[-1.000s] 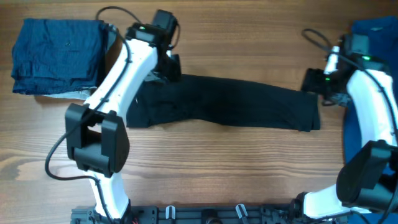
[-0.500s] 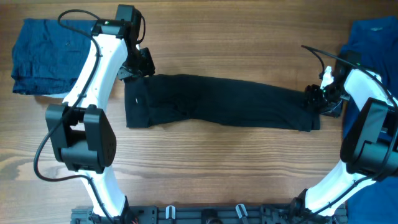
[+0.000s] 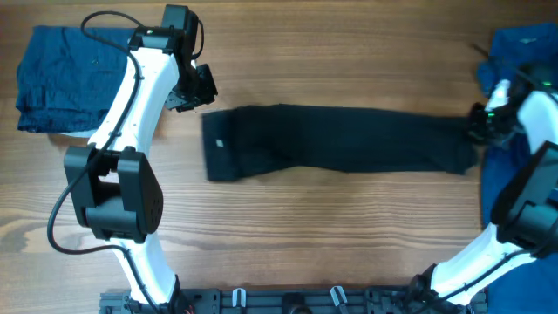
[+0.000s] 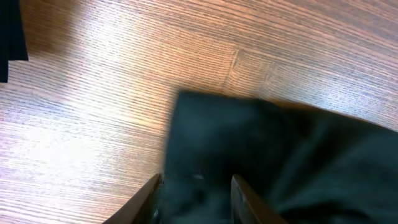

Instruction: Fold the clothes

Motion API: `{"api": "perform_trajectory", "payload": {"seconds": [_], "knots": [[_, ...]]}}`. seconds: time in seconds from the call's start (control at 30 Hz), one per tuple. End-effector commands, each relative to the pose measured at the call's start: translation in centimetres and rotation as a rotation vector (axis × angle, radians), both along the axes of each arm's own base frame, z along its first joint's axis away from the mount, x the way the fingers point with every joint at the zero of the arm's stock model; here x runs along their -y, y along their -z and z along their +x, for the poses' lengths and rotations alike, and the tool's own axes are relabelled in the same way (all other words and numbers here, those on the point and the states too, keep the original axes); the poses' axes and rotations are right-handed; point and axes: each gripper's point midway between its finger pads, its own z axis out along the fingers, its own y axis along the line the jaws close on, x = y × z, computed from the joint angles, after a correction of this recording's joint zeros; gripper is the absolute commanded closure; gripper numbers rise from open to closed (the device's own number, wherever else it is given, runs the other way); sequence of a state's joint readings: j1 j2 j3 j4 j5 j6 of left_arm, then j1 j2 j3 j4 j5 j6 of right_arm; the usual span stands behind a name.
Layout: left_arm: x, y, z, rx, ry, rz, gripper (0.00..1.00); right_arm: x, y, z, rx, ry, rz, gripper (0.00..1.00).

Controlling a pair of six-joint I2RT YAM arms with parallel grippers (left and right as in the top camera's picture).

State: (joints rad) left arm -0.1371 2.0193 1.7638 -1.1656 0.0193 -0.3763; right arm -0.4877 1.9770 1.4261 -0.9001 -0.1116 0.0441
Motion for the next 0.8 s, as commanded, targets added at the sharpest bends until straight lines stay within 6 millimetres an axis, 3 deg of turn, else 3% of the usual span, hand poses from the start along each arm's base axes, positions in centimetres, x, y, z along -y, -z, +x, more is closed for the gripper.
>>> {"api": "perform_trajectory", "payload": {"seconds": [0.0, 0.1, 0.2, 0.3, 0.53, 0.63, 0.77], "knots": [[-0.7, -0.5, 0.5, 0.024, -0.001, 0.012, 0.65, 3.6, -2.4, 0.2, 0.052, 0.082, -0.007, 0.96], [-0.9, -0.5, 0.6, 0.025, -0.007, 0.013, 0.64, 3.6, -5.4, 1.7, 0.141, 0.044, 0.059, 0.96], [-1.5, -0.5, 0.6, 0.024, -0.020, 0.013, 0.62, 1.6, -9.1, 2.6, 0.143, -0.010, 0.063, 0.96], [-2.1, -0.5, 0.8, 0.030, -0.035, 0.012, 0.62, -3.9, -12.0, 3.6, 0.172, -0.121, 0.124, 0.96], [-3.4, -0.7, 1.6, 0.057, -0.066, 0.010, 0.58, -17.9, -11.7, 3.1, 0.066, -0.398, 0.266, 0.95], [-3.4, -0.7, 1.8, 0.067, -0.066, 0.009, 0.58, -22.7, -11.1, 3.2, 0.050, -0.483, 0.272, 0.96], [-3.4, -0.7, 1.9, 0.069, -0.066, 0.009, 0.58, -27.5, -9.0, 3.0, 0.048, -0.591, 0.248, 0.96]]}}
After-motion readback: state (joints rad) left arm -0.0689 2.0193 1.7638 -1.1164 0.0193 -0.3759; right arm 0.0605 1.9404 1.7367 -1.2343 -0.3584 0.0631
